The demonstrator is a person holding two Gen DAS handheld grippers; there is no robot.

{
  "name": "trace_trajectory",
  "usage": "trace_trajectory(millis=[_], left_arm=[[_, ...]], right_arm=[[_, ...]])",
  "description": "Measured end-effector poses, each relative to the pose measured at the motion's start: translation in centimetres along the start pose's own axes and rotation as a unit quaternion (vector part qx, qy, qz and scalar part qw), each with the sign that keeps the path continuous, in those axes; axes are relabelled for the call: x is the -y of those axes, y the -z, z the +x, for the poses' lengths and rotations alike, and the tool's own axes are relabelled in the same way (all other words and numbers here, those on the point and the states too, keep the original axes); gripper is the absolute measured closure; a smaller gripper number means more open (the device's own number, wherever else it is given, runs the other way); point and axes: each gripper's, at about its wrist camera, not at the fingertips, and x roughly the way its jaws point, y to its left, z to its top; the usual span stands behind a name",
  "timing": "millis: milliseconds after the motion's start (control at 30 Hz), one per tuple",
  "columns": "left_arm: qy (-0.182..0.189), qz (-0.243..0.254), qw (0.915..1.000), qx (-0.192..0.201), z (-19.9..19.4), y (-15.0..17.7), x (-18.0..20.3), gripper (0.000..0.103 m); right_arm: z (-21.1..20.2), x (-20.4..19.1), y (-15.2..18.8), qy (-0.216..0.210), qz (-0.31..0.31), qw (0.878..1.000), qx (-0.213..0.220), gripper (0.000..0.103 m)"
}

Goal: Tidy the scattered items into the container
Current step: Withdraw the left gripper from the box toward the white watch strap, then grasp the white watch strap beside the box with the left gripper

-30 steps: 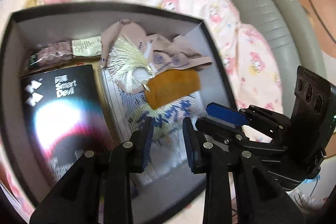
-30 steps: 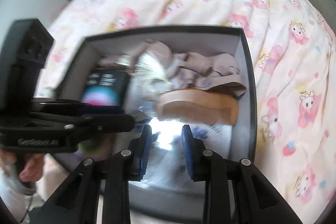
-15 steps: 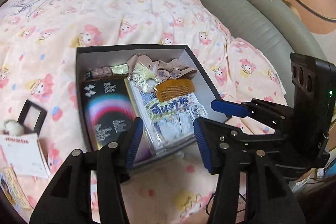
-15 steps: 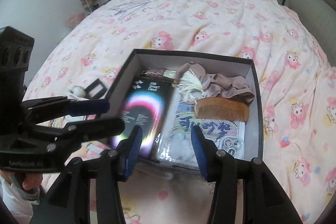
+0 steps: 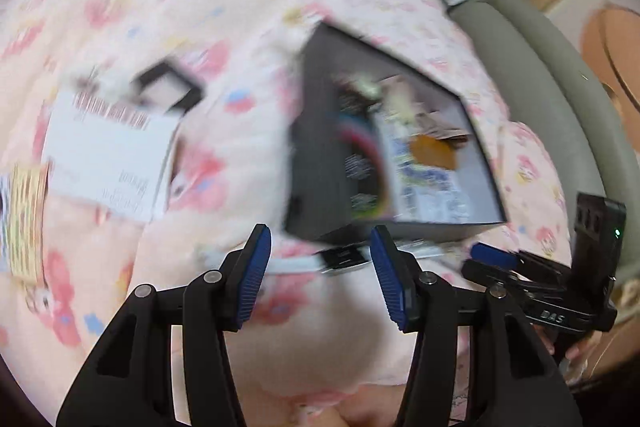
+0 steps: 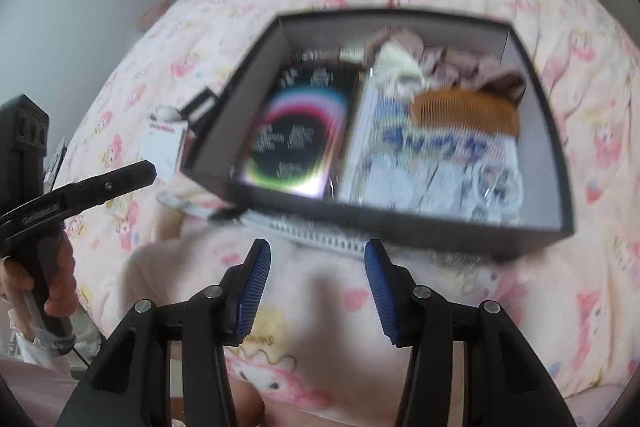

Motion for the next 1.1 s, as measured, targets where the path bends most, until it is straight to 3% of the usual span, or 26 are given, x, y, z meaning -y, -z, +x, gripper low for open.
trace_trajectory(millis=[200,533,667,767,867,933,967,1100], left_arm=[[-0.021,-0.052,0.9981,-0.026,2.2,1.3,-3.0,0.051],[-0.055,-0.111,0.9918,-0.032,0.8,2.8,-4.2,0.051],[0.0,-0.145,0.9884,-0.045,2.1,3.7,-5.0,0.051],[-0.009,-0.143,0.989,-0.034,2.4,3.9,-5.0,0.051],[0.008,-0.151,0.9885,-0.014,2.1,3.7,-5.1,0.051],[0.041,-0.156,0.9869,-0.002,1.9,3.7,-5.1,0.055],[0.071,-0.165,0.9838,-0.001,2.0,3.9,-5.3,0.063],[0.111,-0.193,0.9748,0.01,2.1,4.6,-6.1,0.063]], right_arm=[[3.3,1.1,0.8,0.011,0.031,0.999,-0.03,0.058],[5.4,1.3,1.1,0.019,0.057,0.997,-0.047,0.058],[6.4,1.4,1.1,0.005,0.074,0.996,-0.043,0.058],[6.8,1.6,1.4,-0.003,0.095,0.995,-0.04,0.058],[6.1,1.9,1.7,-0.021,0.114,0.993,-0.023,0.058],[5.6,2.1,1.9,-0.039,0.125,0.991,-0.017,0.058],[5.3,2.3,1.9,-0.049,0.13,0.99,-0.014,0.058],[4.1,3.0,2.2,-0.078,0.147,0.986,-0.001,0.058]])
